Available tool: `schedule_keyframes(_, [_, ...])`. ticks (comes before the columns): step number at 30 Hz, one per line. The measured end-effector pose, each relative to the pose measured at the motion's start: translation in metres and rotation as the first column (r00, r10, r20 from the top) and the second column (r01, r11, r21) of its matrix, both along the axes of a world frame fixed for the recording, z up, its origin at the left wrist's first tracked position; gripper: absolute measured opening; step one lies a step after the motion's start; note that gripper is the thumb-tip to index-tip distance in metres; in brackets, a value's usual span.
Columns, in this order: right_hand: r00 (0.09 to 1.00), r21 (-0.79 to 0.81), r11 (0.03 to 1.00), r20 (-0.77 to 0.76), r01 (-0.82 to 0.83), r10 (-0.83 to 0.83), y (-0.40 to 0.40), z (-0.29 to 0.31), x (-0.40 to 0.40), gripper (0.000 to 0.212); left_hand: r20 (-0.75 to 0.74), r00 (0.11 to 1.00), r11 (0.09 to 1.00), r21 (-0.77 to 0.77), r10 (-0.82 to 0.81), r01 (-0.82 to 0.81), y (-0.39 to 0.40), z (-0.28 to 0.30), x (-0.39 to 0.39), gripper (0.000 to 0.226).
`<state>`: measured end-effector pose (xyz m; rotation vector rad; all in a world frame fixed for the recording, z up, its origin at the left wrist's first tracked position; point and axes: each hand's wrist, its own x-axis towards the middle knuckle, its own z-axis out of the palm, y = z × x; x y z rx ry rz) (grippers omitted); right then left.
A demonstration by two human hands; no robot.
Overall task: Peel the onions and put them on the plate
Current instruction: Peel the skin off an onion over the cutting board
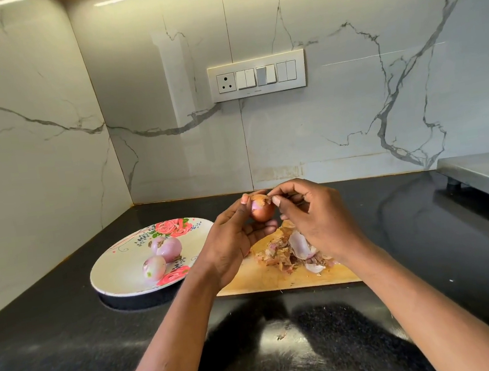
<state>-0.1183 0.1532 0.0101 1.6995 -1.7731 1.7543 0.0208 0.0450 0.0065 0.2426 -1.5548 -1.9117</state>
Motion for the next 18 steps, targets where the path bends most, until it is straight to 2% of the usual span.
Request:
schedule_keyframes(5, [0.998,0.048,0.996,-0.002,-0.069,0.07,0.002,0.0032,0.002,0.022,-0.02,1.0,1.0,0.008,0.001,-0.001,0.0009,0.0019,0.001,0.038])
schedule_keyframes(10, [0.993,0.025,0.998,0.106,-0.053,0.05,-0.0016,0.0013,-0.0025,0.009,-0.009,1.0,1.0,-0.008,0.017,-0.017,0.0012,0.0002,-0.0004,0.028])
schedule_keyframes(12, [0.989,0.034,0.998,0.138,-0.053,0.048,-0.0028,0.0006,-0.0045,0.007,-0.002,1.0,1.0,-0.021,0.014,-0.014,0.0022,0.0007,0.0004,0.033])
schedule_keyframes(15, [0.994,0.036,0.999,0.102,-0.033,0.029,-0.002,0.0004,-0.0042,0.008,0.014,1.0,0.998,-0.055,0.006,-0.005,0.0031,0.0014,0.0018,0.046])
schedule_keyframes(18, [0.997,0.03,0.999,0.073,-0.012,0.01,-0.0011,0.0013,-0.0022,0.008,0.012,1.0,0.997,-0.068,-0.021,0.022,0.003,0.0015,0.0014,0.043])
